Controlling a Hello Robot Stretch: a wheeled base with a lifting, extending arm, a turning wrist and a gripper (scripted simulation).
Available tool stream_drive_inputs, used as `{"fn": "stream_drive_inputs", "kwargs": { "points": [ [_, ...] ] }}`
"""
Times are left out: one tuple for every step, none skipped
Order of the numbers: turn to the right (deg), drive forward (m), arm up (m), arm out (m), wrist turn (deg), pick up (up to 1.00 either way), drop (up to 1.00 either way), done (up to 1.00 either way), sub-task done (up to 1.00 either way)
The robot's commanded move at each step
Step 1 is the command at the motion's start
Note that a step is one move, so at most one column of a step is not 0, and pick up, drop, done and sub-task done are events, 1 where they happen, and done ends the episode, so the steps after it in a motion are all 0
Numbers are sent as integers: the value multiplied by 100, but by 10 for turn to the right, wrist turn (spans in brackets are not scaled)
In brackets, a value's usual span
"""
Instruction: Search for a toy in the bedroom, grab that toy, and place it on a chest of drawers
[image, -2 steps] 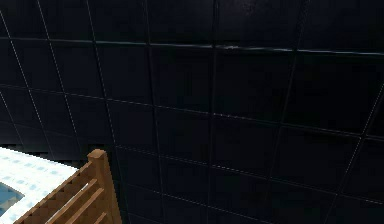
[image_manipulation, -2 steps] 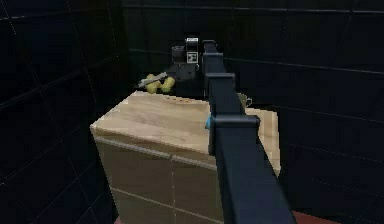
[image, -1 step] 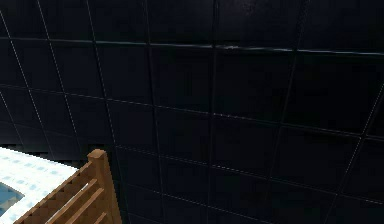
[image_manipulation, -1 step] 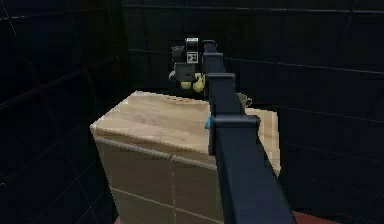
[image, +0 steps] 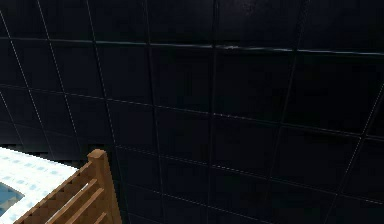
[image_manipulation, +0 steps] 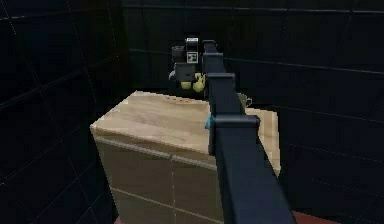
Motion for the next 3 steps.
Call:
{"fn": "stream_drive_inputs", "kwargs": {
  "points": [
    [0, 0, 0, 0, 0, 0, 100, 0, 0],
    [0, 0, 0, -10, 0, 0, 0, 0, 0],
    [0, 0, 0, 0, 0, 0, 0, 100, 0]
  ]
}}
